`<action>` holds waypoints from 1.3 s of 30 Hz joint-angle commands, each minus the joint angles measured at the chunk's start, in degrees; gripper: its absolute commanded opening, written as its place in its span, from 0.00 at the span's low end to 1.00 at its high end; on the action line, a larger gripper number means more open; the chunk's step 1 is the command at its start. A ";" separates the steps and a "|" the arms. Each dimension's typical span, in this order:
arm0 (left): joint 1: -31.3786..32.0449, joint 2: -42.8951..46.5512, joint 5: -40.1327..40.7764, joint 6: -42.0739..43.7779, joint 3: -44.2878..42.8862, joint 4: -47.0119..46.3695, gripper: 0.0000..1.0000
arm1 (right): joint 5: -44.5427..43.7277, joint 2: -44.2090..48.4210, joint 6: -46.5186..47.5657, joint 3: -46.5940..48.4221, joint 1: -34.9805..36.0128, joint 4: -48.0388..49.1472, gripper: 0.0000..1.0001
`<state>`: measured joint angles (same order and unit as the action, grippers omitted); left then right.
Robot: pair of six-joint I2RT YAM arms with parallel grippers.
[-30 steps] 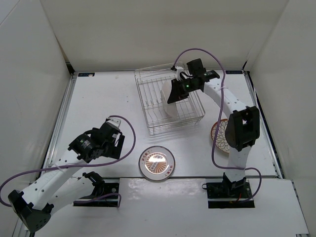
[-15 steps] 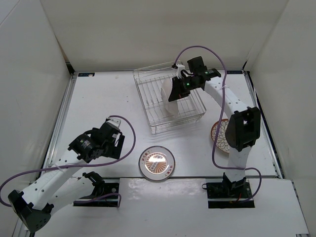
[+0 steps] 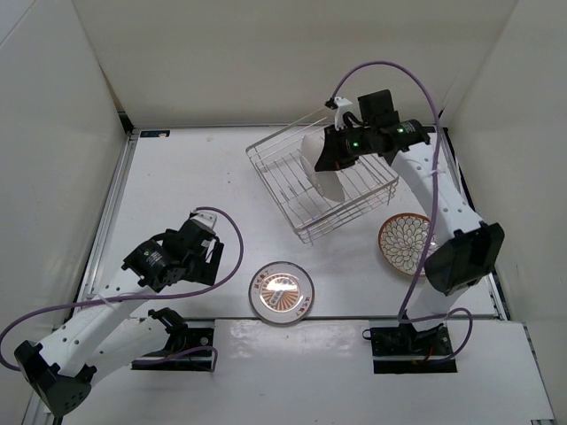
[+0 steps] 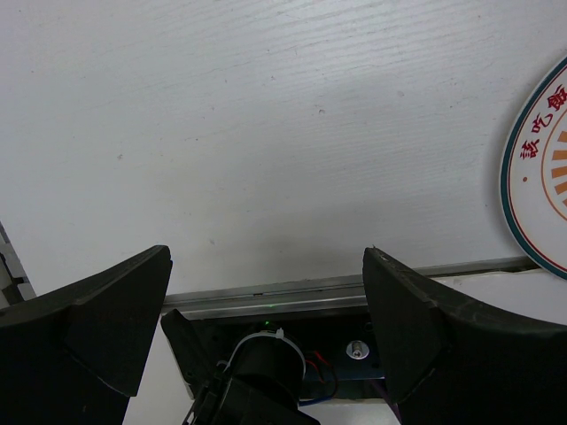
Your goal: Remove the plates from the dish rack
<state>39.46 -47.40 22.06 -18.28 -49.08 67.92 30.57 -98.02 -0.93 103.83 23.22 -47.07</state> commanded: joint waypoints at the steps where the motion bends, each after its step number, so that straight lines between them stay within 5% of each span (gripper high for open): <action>1: -0.44 0.73 1.31 -0.26 0.48 -0.07 1.00 | 2.66 8.98 1.37 2.27 -0.11 11.12 0.00; 11: -0.35 0.29 1.31 -0.44 0.39 0.19 1.00 | 6.08 11.62 -4.87 -12.42 -0.11 19.64 0.00; 29: -0.35 -0.41 1.58 -0.35 0.39 0.28 1.00 | 17.33 -7.71 -19.90 -2.06 1.74 30.81 0.00; 39: -0.35 -0.50 1.84 -0.44 0.30 0.37 1.00 | -3.57 -6.58 -1.98 12.27 0.60 16.22 0.00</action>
<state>39.44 -48.38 22.70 -18.46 -49.08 68.34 35.38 -110.21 -11.55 109.89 25.41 -32.95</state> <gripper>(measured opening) 0.998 0.092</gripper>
